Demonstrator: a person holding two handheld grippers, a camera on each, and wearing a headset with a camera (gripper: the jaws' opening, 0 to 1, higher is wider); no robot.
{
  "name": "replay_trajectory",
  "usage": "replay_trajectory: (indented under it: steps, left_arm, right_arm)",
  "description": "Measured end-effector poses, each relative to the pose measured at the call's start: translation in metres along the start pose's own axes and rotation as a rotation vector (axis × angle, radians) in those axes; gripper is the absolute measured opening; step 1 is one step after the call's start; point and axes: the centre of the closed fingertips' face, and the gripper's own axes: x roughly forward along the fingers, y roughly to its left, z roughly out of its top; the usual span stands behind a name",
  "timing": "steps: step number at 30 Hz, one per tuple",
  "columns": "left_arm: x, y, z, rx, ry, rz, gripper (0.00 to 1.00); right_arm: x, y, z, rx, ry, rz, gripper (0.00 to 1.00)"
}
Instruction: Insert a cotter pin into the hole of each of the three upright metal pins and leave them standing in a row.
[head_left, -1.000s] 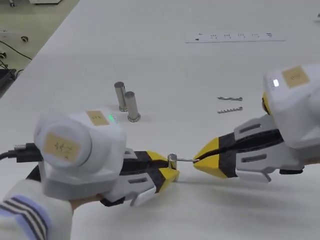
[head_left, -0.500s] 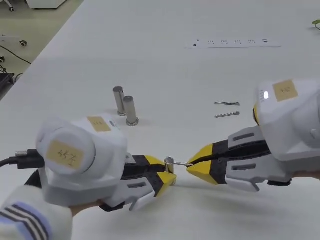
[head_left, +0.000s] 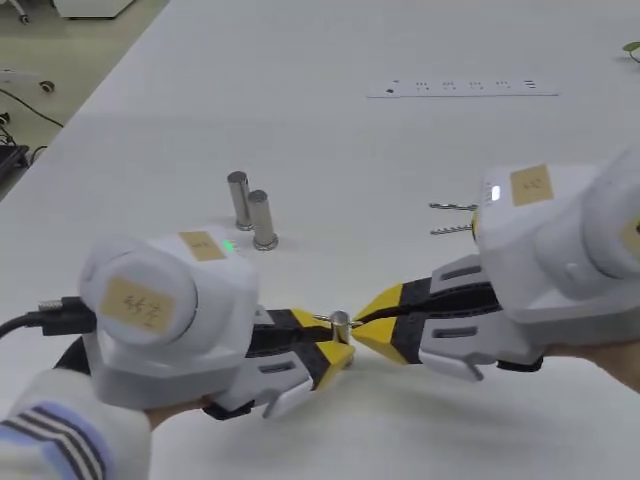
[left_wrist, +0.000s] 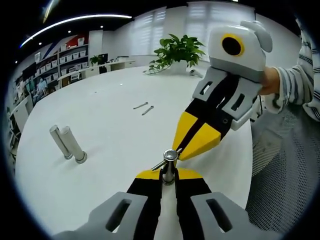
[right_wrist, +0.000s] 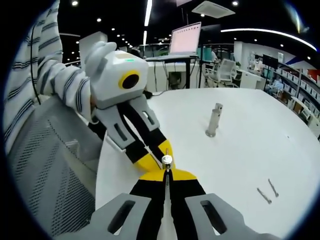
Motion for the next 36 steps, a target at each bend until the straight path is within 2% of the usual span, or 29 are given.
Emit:
replay_trajectory:
  steps: [1, 4, 7, 8, 14, 20, 29, 36]
  left_arm:
    - [0.000, 0.000, 0.000, 0.017, 0.000, 0.004, 0.08]
    - [0.000, 0.000, 0.000, 0.012, -0.003, 0.004, 0.07]
    - [0.001, -0.001, 0.000, 0.012, -0.001, -0.001, 0.08]
    - [0.001, -0.001, 0.000, 0.012, -0.002, -0.001, 0.08]
    - [0.001, 0.000, -0.001, 0.001, -0.009, -0.001, 0.08]
    - [0.002, 0.000, 0.000, 0.021, -0.011, 0.003, 0.08]
    - [0.003, 0.001, 0.000, 0.023, -0.014, 0.004, 0.07]
    - [0.003, 0.001, 0.000, 0.026, -0.015, 0.002, 0.07]
  right_arm:
    - [0.000, 0.000, 0.000, -0.006, 0.000, 0.000, 0.03]
    - [-0.001, 0.001, -0.001, -0.026, 0.003, 0.010, 0.04]
    - [-0.002, 0.000, -0.002, -0.048, 0.003, -0.002, 0.16]
    - [-0.004, 0.001, -0.003, -0.050, 0.005, -0.001, 0.17]
    - [-0.011, 0.003, -0.003, -0.054, 0.003, 0.009, 0.10]
    - [-0.014, 0.001, 0.001, -0.078, -0.011, 0.007, 0.05]
    - [-0.010, 0.002, 0.005, -0.098, -0.021, 0.012, 0.05]
    - [-0.011, 0.006, 0.005, -0.053, -0.041, 0.028, 0.08]
